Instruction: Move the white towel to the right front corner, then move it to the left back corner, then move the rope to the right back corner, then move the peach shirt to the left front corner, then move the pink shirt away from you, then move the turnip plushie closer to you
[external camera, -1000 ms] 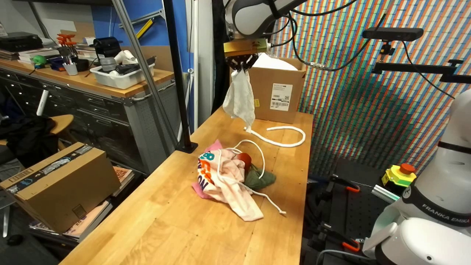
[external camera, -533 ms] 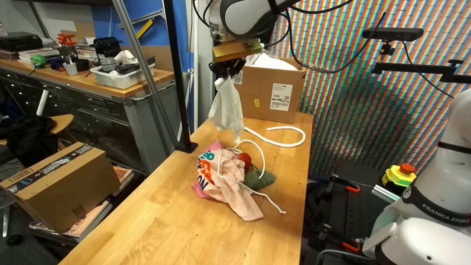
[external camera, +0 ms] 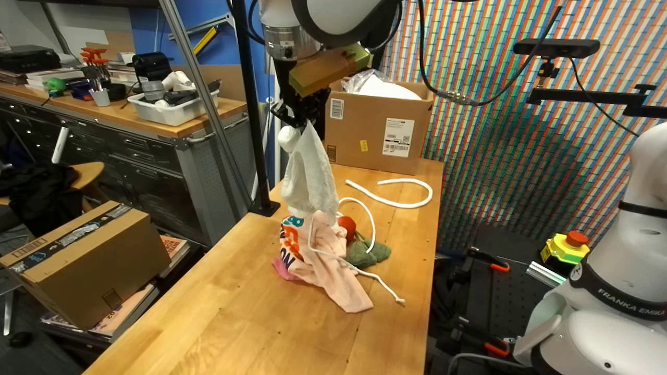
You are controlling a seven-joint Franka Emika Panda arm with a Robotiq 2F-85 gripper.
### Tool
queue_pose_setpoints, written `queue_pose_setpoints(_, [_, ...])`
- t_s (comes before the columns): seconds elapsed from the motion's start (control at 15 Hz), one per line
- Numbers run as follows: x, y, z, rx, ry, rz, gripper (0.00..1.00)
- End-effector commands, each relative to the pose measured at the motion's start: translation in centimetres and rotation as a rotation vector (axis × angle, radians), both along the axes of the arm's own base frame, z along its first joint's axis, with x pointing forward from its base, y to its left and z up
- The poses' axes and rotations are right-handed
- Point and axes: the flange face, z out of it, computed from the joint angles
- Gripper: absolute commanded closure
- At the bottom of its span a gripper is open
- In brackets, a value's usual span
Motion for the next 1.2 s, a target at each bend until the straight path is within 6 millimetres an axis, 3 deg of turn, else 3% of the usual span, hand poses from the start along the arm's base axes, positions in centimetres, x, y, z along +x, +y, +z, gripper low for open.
queue_pose_setpoints(0.0, [-1.8, 4.6, 1.1, 0.004, 0.029, 0.162, 0.93])
queue_pose_setpoints(0.53, [-3.2, 14.1, 0.1, 0.068, 0.046, 0.375, 0.93])
queue_pose_setpoints(0.87, [-4.0, 19.1, -2.0, 0.066, 0.065, 0.436, 0.93])
queue_pose_setpoints(1.13, [-3.3, 22.9, -3.5, 0.046, 0.066, 0.479, 0.93])
